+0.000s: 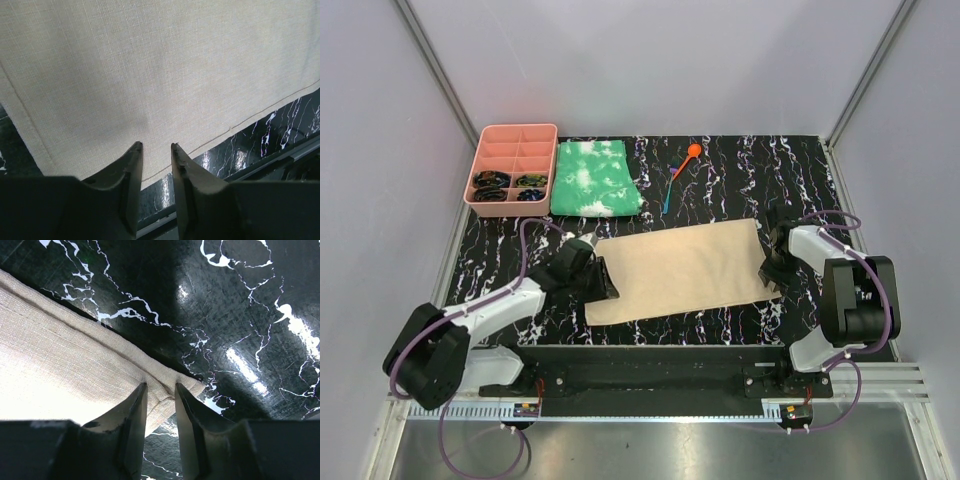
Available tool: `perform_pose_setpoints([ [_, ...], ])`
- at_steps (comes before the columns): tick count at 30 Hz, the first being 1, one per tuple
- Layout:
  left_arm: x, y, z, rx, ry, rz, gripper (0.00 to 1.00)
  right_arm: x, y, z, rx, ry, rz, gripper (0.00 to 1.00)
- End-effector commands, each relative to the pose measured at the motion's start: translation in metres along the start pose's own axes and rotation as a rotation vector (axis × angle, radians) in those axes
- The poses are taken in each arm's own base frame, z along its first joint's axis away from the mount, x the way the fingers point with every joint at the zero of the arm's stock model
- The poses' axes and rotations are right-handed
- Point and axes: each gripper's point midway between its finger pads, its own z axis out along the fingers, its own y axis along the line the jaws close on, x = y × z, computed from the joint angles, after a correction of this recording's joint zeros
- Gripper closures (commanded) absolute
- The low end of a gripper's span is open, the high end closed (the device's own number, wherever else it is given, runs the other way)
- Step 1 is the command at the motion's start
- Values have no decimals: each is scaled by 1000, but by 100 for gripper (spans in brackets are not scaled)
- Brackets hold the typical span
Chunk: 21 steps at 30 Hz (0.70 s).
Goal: Fold the napkin into a case and place the utensils inside
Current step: Fold the rectangle-folded napkin at the center of the board.
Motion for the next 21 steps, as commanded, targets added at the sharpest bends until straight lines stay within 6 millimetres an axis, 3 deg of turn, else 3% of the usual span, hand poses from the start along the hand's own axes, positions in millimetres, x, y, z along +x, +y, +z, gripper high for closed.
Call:
perform_pose_setpoints([
  [1,-9,6,-17,-60,-51,-16,62,5,3,2,-25,17,15,64],
  [2,-8,9,-23,-80,-49,-22,56,6,3,2,-29,19,19,64],
  [4,-10,14,-28,-109,-69,-33,53,6,4,2,-36,19,23,67],
  [6,-7,20,-33,-136,-75,-41,51,7,5,2,-38,24,26,78],
  [7,-4,23,-35,-146,-66,-51,51,8,4,1,-36,24,22,83],
  [12,7,36,-40,-190,-52,-77,51,4,4,-5,-54,4,24,84],
  [16,12,47,-42,-234,-45,-88,52,3,8,-12,-87,-3,26,95],
  [21,14,46,-39,-236,-25,-82,52,-1,10,-23,-112,-13,29,100],
])
